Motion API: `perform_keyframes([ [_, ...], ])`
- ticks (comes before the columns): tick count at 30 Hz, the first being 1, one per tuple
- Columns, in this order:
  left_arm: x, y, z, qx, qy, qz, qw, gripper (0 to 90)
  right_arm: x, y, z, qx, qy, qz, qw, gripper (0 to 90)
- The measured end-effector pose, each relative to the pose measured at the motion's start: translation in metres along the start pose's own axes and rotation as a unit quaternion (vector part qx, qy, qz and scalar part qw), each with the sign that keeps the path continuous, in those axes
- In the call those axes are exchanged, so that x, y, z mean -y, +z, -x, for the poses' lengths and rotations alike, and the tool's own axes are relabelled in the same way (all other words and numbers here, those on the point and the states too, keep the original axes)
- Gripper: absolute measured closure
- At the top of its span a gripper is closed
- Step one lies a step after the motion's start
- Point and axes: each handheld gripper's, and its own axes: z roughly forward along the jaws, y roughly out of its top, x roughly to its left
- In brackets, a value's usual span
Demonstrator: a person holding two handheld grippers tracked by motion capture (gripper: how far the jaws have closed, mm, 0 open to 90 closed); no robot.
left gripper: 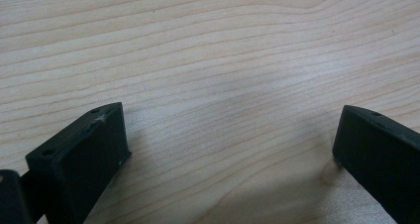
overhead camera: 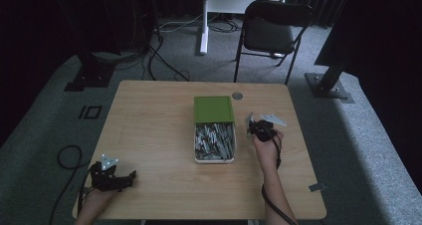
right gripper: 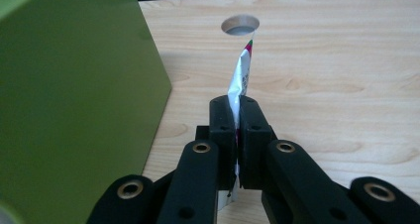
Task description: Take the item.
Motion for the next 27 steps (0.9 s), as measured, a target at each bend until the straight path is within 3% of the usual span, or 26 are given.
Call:
perform_keyframes([
  [6, 0.000, 0.000, 0.000, 0.000, 0.000, 0.000, 1.0000, 1.3, 0.013, 0.010, 0.008, 0.003, 0.008, -0.019, 0.9998, 86.6],
  [12, 0.000, 0.000, 0.000, 0.000, 0.000, 0.000, 1.0000, 1.3, 0.015, 0.013, 0.015, 0.008, 0.005, -0.030, 0.9995, 78.7],
  [17, 0.000, 0.000, 0.000, 0.000, 0.000, 0.000, 1.0000, 1.3, 0.016, 0.019, 0.028, 0.023, -0.017, -0.051, 0.9983, 54.9],
  [18, 0.000, 0.000, 0.000, 0.000, 0.000, 0.000, 1.0000, 1.3, 0.016, 0.019, 0.028, 0.023, -0.017, -0.051, 0.9983, 54.9],
  [19, 0.000, 0.000, 0.000, 0.000, 0.000, 0.000, 1.0000, 1.3, 0.017, 0.019, 0.032, 0.032, -0.020, -0.054, 0.9979, 50.7],
  [21, 0.000, 0.000, 0.000, 0.000, 0.000, 0.000, 1.0000, 1.3, 0.018, 0.019, 0.035, 0.027, -0.019, -0.062, 0.9975, 42.5],
  [27, 0.000, 0.000, 0.000, 0.000, 0.000, 0.000, 1.0000, 1.3, 0.020, 0.012, 0.037, 0.031, -0.020, -0.063, 0.9974, 27.5],
])
